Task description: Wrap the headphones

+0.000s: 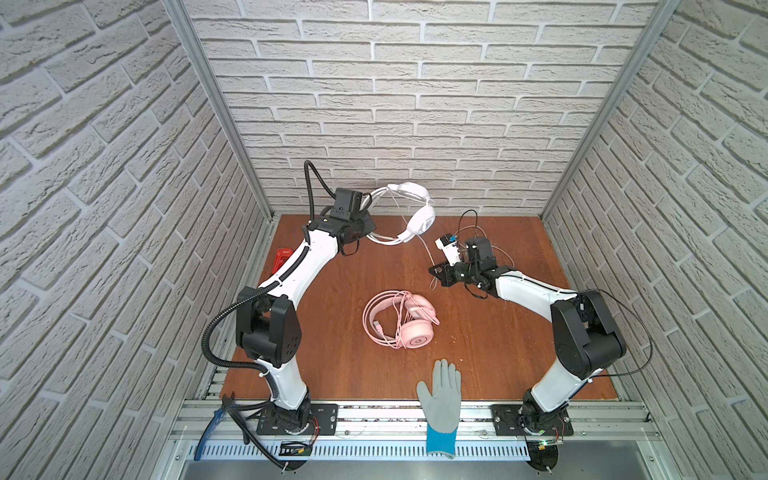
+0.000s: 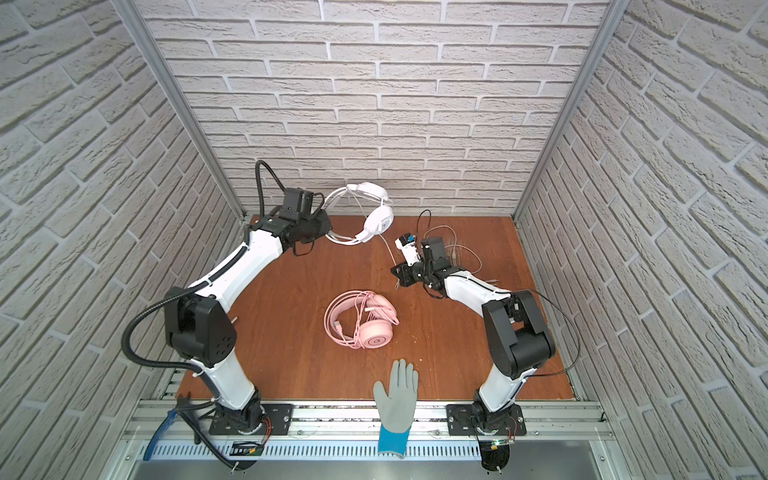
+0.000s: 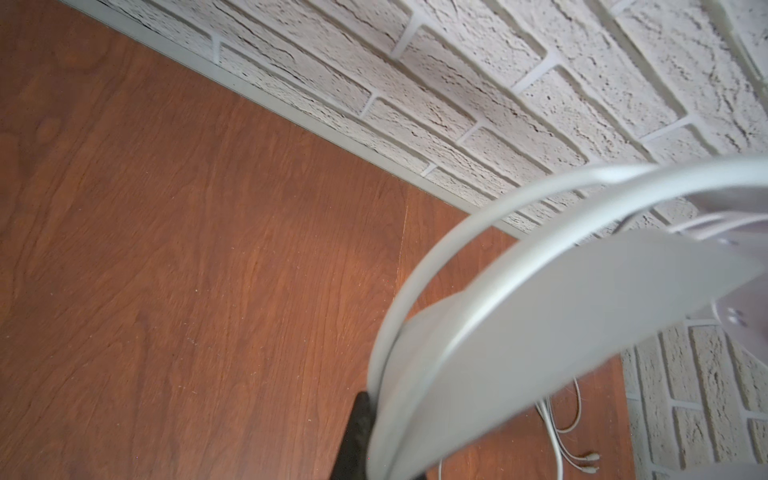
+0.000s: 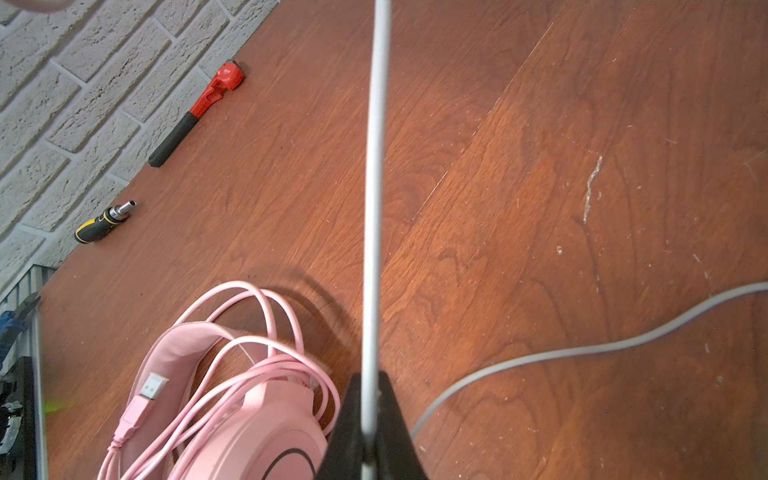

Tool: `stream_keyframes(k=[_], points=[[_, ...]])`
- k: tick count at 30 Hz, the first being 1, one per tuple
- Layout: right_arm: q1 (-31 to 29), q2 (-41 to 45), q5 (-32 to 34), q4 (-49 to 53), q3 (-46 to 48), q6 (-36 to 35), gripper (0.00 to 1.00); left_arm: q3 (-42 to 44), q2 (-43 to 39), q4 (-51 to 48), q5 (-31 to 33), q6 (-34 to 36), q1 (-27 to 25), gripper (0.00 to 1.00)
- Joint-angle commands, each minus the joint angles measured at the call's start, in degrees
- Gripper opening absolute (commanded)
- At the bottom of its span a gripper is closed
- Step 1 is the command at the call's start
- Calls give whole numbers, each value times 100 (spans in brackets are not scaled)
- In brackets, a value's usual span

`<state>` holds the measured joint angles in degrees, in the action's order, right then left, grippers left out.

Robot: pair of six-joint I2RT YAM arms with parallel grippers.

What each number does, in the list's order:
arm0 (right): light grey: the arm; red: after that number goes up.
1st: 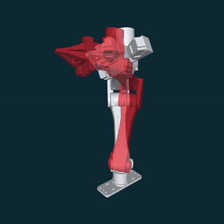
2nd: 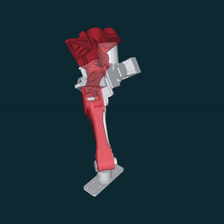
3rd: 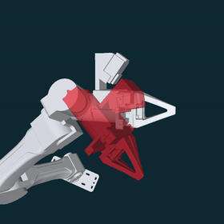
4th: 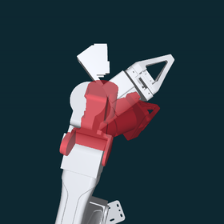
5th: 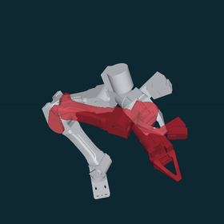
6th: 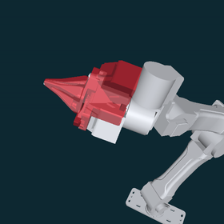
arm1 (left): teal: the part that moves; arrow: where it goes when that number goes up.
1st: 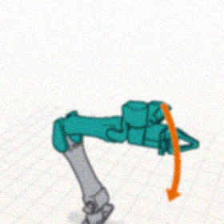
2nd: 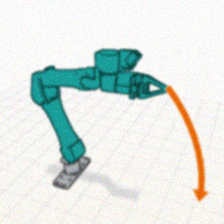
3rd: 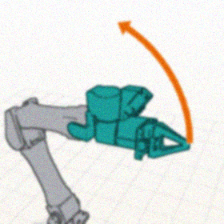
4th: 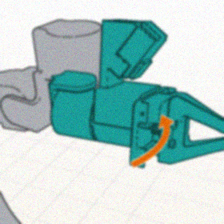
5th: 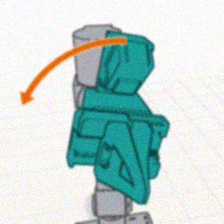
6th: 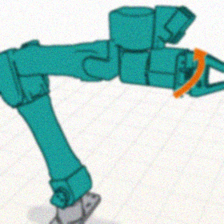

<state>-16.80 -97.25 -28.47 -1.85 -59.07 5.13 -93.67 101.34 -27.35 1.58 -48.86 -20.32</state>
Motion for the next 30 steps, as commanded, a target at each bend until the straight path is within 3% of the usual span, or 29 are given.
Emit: stream_keyframes(k=[1, 8, 15, 22, 30], points=[[-129, 242, -88, -22, -44, -267, 7, -232, 14, 547, 316, -229, -33, 0], [-691, 501, 439, 1358, -525, -1529, 6, -600, 348, -15, 1037, -279, -162, 0], [-966, 717, 1123, 2499, -1107, -2492, 6, -1045, 703, -586, 1573, 221, -364, 0], [-1031, 1074, 1161, 2986, -1445, -3353, 6, -1386, 1130, -1213, 1831, 718, -471, 0], [-1122, 862, 1563, 3968, -2325, -4251, 6, -2269, 1832, -2132, 1915, 1453, -645, 0]])
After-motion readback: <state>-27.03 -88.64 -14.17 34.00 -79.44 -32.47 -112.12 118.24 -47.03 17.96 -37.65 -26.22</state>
